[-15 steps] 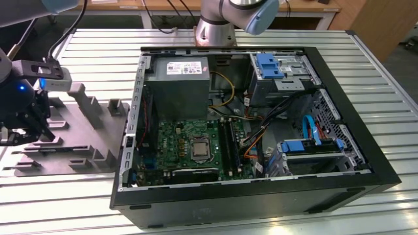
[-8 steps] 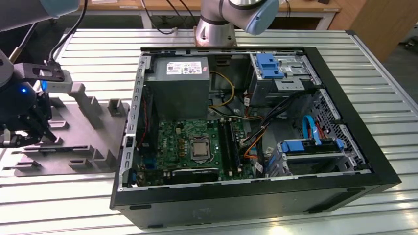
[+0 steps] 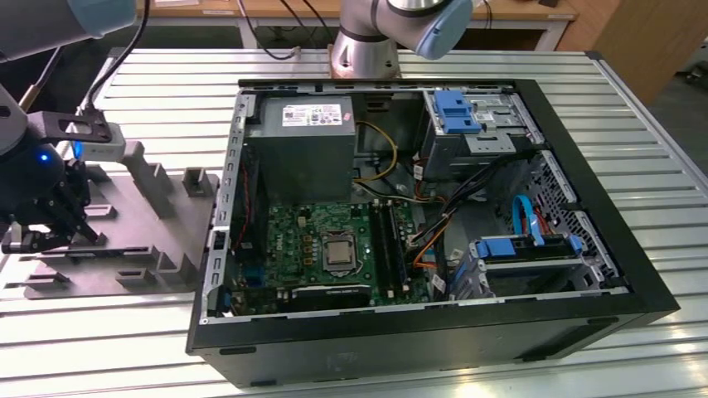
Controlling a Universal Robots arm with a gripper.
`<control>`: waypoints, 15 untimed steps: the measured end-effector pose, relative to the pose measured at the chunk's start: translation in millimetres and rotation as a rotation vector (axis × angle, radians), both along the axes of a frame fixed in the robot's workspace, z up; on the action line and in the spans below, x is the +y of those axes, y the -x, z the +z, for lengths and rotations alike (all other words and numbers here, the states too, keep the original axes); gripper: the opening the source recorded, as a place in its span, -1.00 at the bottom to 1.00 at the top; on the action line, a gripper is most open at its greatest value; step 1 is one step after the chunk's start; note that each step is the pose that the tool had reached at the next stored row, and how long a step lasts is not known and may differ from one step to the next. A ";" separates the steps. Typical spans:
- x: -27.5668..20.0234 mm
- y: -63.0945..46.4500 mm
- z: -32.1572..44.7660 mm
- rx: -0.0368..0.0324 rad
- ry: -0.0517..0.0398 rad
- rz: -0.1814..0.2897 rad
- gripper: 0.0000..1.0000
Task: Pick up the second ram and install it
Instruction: 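Pick up the second ram and move it above second insertion slot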
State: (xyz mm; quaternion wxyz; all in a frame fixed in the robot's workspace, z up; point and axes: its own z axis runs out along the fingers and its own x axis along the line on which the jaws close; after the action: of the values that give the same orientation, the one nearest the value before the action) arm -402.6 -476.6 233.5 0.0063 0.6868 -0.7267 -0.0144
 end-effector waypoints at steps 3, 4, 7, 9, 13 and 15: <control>1.5 0.8 -1.5 -0.0001 0.0001 0.000 -0.80; 2.4 1.2 -2.1 -0.0006 0.0000 0.000 -0.80; 4.8 3.9 -3.2 -0.0014 0.0002 0.000 -0.80; 4.9 6.1 -3.8 -0.0015 0.0006 0.000 -0.80; 4.8 7.9 -5.5 -0.0016 0.0007 0.001 -0.80; 4.8 8.3 -6.9 -0.0014 0.0008 0.001 -0.80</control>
State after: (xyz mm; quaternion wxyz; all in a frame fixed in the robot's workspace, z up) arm -411.0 -471.8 226.6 0.0061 0.6872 -0.7264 -0.0136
